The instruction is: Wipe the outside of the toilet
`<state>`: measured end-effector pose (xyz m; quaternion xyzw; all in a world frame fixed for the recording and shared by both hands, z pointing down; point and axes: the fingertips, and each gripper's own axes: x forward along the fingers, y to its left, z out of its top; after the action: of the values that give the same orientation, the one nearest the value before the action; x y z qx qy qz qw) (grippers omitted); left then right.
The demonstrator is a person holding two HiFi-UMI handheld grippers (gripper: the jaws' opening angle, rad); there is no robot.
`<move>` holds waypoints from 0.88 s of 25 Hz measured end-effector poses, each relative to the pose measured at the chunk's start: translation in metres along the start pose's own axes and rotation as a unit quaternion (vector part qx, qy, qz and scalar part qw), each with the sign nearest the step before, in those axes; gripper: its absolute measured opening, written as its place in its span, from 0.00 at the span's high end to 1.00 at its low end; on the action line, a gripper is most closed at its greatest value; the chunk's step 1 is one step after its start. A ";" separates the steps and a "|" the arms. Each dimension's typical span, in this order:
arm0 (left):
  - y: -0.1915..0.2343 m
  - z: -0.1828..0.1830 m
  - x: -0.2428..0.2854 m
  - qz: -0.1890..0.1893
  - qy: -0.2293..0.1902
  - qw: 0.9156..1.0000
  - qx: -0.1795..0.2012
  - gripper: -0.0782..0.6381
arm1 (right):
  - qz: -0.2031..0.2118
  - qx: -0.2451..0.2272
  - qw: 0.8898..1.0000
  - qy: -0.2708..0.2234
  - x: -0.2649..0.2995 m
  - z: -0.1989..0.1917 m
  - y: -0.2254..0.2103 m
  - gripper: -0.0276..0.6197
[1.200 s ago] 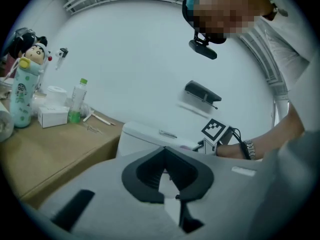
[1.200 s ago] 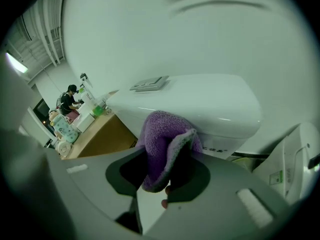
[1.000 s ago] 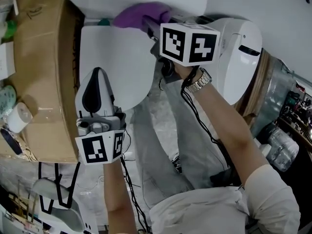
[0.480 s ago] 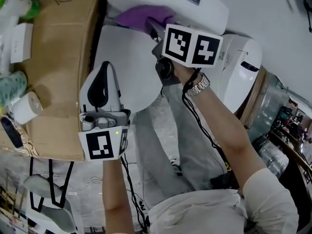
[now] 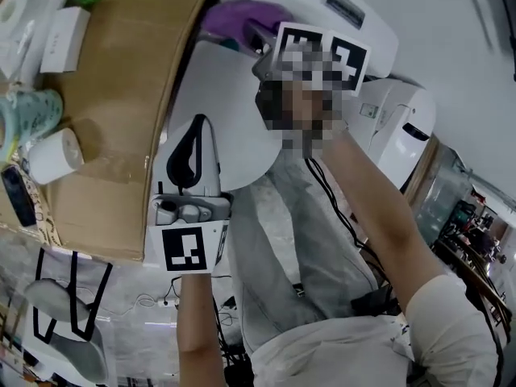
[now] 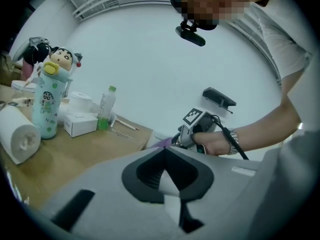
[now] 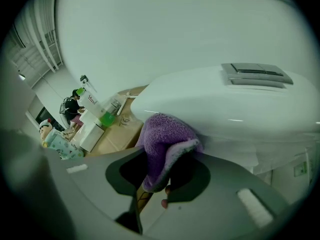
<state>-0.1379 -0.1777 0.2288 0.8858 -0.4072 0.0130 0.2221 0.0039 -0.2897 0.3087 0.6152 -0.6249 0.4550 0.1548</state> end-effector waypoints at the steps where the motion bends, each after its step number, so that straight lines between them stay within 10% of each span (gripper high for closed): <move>1: 0.001 0.001 -0.003 0.005 -0.001 1.000 -0.001 0.88 | 0.003 -0.001 1.000 0.000 0.003 0.001 0.003 0.80; 12: -0.001 -0.024 -0.036 0.072 0.001 0.997 0.001 0.88 | 0.068 -0.023 0.997 -0.004 -0.003 -0.014 0.025 0.81; 22: -0.080 -0.022 -0.015 0.073 -0.017 0.997 0.014 0.88 | 0.060 0.017 0.997 0.038 -0.062 -0.076 -0.056 0.81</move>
<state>-0.0863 -0.1128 0.2153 0.8566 -0.4747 0.0200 0.2012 0.0395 -0.1837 0.3241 0.5611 -0.6468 0.4970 0.1407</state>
